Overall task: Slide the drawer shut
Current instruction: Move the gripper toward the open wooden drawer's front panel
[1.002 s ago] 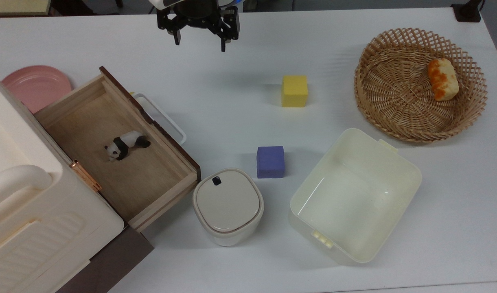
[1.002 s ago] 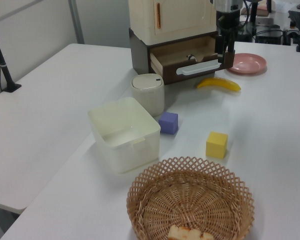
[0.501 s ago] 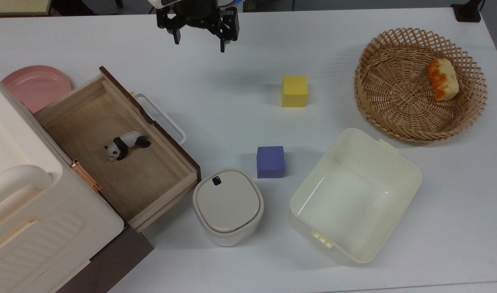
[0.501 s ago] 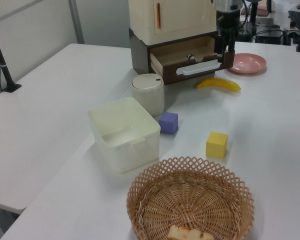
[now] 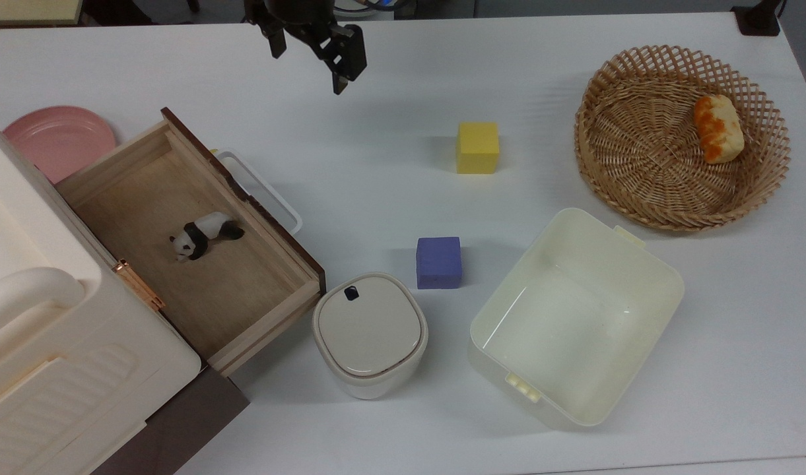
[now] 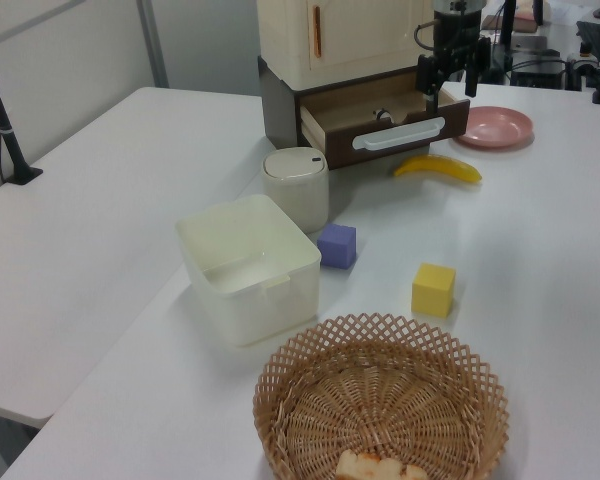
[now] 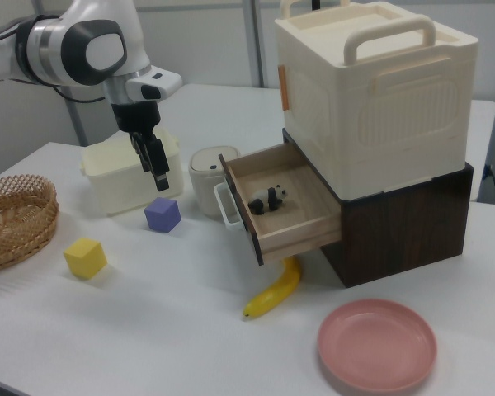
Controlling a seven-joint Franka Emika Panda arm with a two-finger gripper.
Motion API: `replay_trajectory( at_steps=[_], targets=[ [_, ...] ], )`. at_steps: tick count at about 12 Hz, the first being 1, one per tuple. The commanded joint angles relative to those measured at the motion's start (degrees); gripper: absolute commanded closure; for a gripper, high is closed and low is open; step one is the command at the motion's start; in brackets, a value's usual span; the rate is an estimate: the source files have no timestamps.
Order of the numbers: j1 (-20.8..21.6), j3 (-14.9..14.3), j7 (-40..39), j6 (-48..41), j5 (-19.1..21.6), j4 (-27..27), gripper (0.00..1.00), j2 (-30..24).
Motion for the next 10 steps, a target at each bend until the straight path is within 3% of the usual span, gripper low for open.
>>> replay_trajectory(
  at_steps=[1,5,9,10],
  targets=[
    [-0.66,-0.65,3.43,0.96,3.92,-0.23,0.0,-0.34],
    [-0.66,-0.74,2.81,1.13,4.11,-0.5,0.0,0.62],
    [-0.66,-0.65,2.99,2.97,4.2,-0.85,0.3,0.97],
    [-0.66,-0.65,2.99,3.68,4.2,-0.76,0.41,1.76]
  ],
)
